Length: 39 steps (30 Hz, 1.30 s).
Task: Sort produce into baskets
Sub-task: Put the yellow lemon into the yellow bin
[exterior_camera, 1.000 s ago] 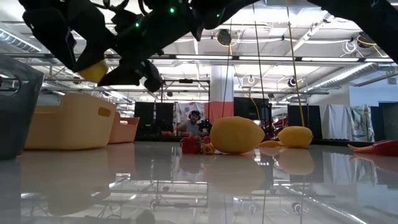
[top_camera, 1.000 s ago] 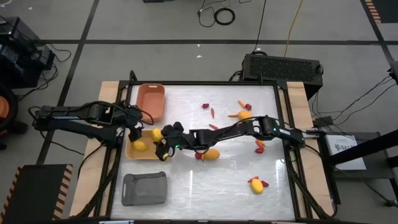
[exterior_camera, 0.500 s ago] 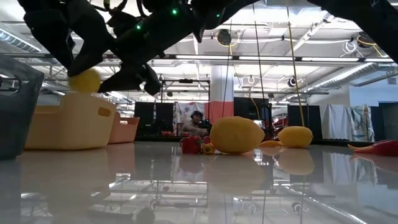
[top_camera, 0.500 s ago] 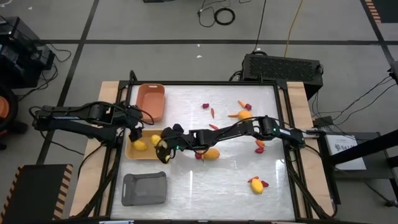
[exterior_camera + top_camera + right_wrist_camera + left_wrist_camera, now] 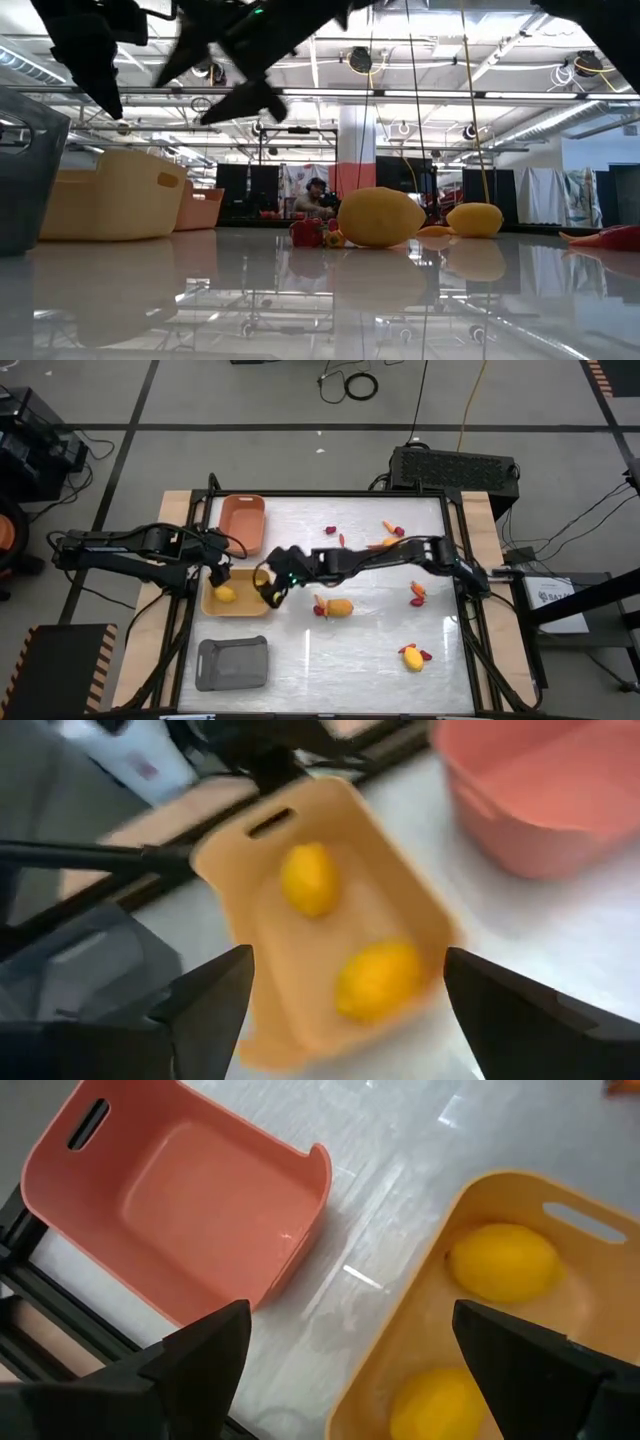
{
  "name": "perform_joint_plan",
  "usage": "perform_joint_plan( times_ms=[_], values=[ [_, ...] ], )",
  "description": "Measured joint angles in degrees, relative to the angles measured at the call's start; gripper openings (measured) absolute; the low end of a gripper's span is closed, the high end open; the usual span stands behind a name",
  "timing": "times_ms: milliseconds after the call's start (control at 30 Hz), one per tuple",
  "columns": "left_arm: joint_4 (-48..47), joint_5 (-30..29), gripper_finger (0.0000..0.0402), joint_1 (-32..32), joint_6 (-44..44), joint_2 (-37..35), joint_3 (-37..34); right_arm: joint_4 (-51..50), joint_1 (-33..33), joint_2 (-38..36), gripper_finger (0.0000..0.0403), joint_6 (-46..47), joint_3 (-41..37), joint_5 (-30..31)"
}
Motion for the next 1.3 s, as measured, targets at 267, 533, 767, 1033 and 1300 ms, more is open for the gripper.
perform_joint_plan(
  times_ms=[267, 533, 767, 1033, 1300],
  values=[
    [1.45, 0.01, 0.0354, -0.01, -2.76, 0.0, 0.0, -29.31, -5.35, -8.66, 0.0313, 5.8, 0.02, 0.47],
    [3.54, -0.01, 0.0354, 0.0, -2.8, 0.0, 0.0, -49.25, -5.72, -10.45, 0.0313, -1.12, 0.02, -5.5],
    [4.03, -0.03, 0.0354, -0.01, -2.8, 0.0, 0.0, -51.01, 1.12, -9.95, 0.0313, -10.32, 0.0, -13.39],
    [4.68, -0.66, 0.0354, 0.01, -2.36, 0.0, 0.0, -49.11, 8.4, -8.81, 0.0313, -21.36, 0.0, -4.14],
    [4.79, -1.5, 0.0354, 0.01, -0.74, 0.0, 0.0, -50.24, 9.7, -3.44, 0.0313, -20.26, -0.04, -2.62]
  ],
)
